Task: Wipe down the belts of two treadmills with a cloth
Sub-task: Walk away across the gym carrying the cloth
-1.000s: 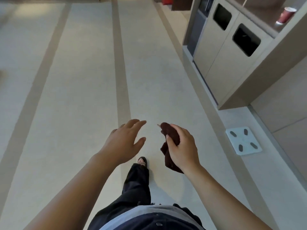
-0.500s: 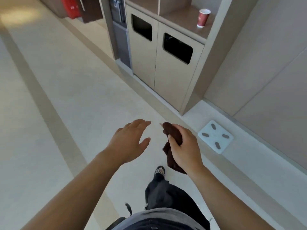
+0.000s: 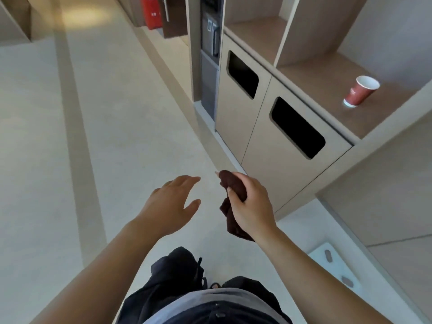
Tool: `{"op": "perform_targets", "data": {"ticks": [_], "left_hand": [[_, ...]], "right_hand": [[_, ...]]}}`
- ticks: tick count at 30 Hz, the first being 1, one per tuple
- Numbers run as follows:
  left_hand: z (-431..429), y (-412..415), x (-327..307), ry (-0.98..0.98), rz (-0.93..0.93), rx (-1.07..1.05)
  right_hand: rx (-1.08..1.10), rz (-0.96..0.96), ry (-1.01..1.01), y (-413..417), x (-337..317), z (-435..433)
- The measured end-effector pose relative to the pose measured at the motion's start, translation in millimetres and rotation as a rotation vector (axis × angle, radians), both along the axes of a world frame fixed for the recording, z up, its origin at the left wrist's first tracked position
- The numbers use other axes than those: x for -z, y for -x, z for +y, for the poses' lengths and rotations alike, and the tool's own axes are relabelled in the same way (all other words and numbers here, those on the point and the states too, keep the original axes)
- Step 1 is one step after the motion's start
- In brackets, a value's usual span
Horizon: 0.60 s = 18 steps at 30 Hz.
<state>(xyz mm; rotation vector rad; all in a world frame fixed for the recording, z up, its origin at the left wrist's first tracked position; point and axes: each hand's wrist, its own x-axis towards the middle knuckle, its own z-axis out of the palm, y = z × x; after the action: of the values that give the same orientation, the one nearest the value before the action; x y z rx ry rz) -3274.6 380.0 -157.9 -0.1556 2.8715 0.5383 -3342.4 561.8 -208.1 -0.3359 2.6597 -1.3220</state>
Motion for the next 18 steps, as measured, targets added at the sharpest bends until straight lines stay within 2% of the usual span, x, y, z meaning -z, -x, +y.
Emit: {"op": "perform_targets", "data": {"ticks": [6, 18], "left_hand": [[-16, 138, 11, -0.040, 0.004, 0.074], [-6, 420, 0, -0.035, 0.063, 0.499]], "right_hand": [[0.069, 0.026, -0.016, 117, 4, -16], [0.481, 0.037, -0.045, 315, -1, -10]]}}
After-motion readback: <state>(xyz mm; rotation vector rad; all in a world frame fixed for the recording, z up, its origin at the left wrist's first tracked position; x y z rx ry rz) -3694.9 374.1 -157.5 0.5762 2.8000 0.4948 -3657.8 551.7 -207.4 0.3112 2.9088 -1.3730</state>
